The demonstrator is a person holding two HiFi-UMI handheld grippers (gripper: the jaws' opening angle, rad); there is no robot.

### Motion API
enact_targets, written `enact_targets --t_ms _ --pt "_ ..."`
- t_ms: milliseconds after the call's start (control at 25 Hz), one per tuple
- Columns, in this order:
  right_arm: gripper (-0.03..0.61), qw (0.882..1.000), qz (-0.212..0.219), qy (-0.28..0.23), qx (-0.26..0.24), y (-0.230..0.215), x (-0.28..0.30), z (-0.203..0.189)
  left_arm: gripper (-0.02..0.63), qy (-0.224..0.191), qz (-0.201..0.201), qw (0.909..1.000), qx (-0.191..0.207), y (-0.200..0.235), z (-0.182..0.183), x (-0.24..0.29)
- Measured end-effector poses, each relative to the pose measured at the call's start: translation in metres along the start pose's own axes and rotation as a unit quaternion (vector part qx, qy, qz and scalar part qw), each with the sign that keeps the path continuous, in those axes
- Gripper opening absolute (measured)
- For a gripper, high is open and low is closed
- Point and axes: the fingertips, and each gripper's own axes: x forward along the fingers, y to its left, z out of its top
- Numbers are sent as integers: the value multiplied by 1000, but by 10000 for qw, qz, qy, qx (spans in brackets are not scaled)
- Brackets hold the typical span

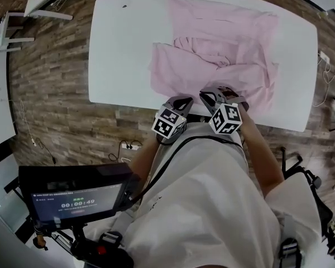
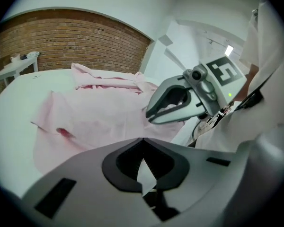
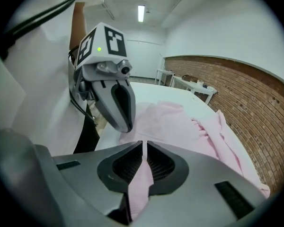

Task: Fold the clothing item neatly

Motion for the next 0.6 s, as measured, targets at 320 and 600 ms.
enact_targets --t_ms 320,600 --pt "72 9997 -6 200 171 33 17 -6 5 95 231 9997 66 25 -21 -9" --pt "110 9979 -4 140 625 35 43 16 5 483 102 9988 17 55 -47 -6"
